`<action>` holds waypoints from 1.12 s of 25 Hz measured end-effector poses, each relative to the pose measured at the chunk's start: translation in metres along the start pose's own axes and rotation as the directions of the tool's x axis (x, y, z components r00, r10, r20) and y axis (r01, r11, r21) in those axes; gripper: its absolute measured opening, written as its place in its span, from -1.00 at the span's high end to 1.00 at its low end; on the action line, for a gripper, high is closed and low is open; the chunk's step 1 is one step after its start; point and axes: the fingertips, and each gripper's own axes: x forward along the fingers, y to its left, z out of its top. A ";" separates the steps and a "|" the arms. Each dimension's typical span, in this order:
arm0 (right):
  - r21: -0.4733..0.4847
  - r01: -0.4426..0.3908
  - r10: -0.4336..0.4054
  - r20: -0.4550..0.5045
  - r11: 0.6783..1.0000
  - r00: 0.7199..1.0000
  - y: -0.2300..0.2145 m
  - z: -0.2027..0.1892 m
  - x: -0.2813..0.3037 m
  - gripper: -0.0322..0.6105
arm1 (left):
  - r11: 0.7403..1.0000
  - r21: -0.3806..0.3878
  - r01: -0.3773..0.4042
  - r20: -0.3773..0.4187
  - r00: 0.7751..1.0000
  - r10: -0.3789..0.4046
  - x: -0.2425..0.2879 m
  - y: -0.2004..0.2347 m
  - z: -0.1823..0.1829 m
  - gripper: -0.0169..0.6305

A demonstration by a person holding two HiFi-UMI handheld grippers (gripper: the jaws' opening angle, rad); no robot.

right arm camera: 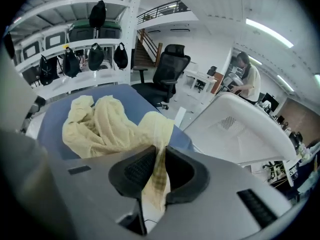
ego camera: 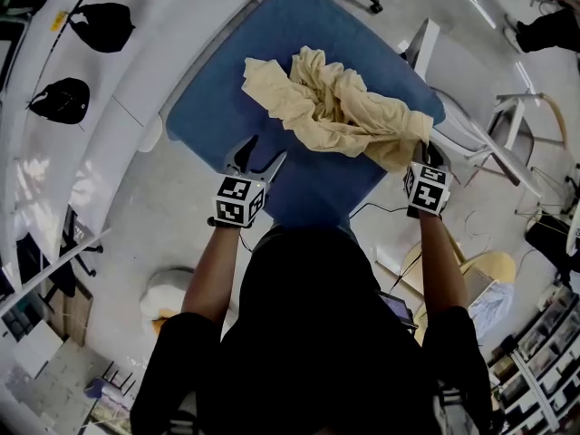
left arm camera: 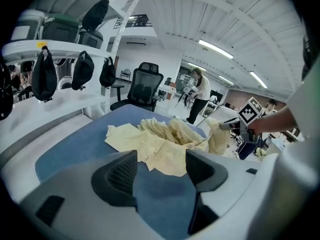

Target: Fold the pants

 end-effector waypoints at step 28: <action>-0.358 -0.514 0.500 -0.137 0.780 0.855 0.243 -0.004 0.019 0.08 | 0.999 -0.025 -0.048 -0.033 0.998 0.047 -0.020 0.040 -0.015 -0.01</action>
